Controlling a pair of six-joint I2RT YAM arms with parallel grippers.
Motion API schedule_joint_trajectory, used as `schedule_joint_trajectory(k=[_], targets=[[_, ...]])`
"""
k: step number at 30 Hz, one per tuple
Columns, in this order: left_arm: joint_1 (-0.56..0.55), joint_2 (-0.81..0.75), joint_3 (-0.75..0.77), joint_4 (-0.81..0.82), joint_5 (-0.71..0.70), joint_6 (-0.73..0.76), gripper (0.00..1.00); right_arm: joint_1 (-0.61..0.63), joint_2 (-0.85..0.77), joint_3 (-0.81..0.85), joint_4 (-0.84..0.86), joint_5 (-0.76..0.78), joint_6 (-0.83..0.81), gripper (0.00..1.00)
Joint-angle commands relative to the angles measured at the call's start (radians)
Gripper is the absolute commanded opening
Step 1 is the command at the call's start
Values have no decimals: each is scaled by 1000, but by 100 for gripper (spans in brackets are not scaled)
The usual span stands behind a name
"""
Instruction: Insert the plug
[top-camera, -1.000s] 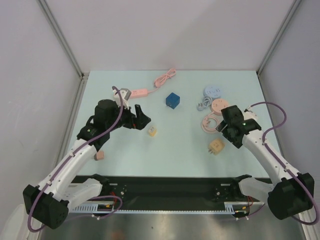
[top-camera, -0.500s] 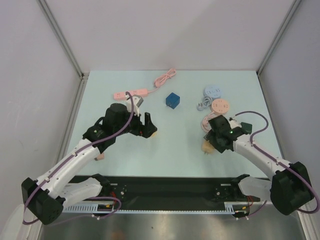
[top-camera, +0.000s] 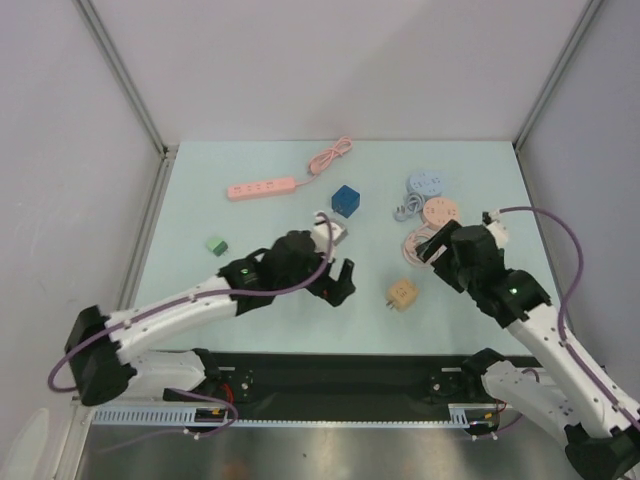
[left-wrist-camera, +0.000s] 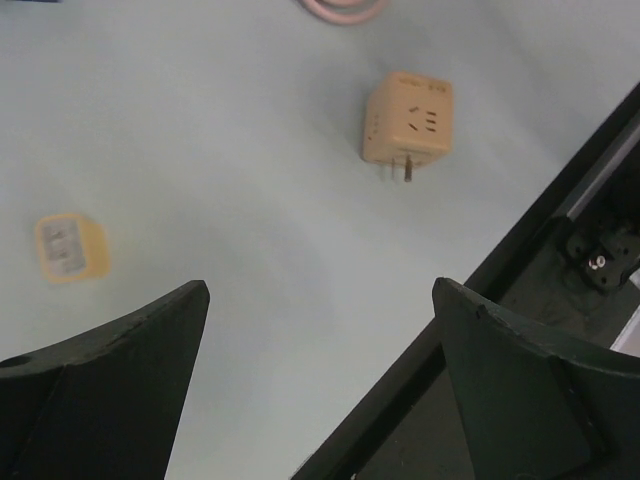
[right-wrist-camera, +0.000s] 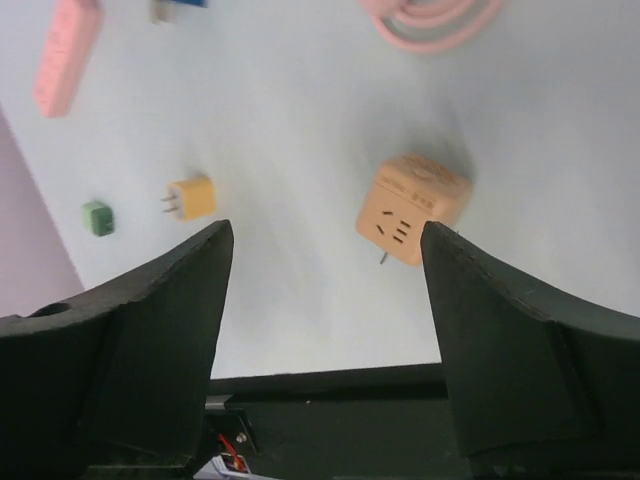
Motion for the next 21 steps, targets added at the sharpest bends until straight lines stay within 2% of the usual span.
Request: schedule_joint_trajectory(k=[1,6,11,21], targets=[[-79,154,59,158,-34,78,100,-72,-87,78,41,-27,-278,81],[-168,415,228,224,-56,140,97,-216,-188,153,79,-163,-405,83],[-214,628,357,225,-57,158,95,-252,-236,276,88,-214,-462,84],[-220,781,454,232,-21,161,89,-250,-315,325,114,-232,-480,87]])
